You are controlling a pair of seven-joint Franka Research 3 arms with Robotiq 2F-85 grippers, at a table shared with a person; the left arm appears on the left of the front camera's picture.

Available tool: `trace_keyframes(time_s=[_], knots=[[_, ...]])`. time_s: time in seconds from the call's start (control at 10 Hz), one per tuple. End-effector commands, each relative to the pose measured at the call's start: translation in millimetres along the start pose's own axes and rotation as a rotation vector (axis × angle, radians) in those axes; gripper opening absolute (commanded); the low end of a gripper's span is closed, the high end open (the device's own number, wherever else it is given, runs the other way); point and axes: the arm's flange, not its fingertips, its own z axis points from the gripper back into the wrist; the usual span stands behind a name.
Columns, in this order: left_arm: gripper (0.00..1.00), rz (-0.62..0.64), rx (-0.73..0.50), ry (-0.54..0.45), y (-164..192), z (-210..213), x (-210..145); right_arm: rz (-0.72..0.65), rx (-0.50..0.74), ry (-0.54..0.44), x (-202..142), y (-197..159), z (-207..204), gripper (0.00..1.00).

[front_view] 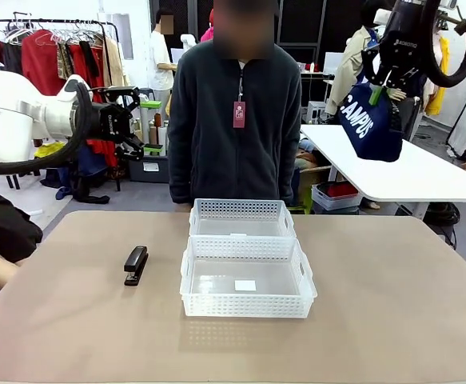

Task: Distribute items into two baskets.
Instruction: Move the picked Pencil pouch towards the Organizing basket indicated by the person, stopping as directed.

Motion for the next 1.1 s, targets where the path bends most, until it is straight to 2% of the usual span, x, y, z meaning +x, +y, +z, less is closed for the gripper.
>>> trace_keyframes(time_s=[0.0, 1.0], knots=[[1.0, -0.003, -0.001, -0.001, -2.1, -0.1, -0.3, -0.018, 0.005, -0.018, 1.6, -2.2, -1.0, 0.0], [1.0, -0.003, -0.001, -0.001, -2.1, -0.1, -0.3, 0.0, 0.0, 0.0, 0.0, 0.0, 0.0, 0.0]])
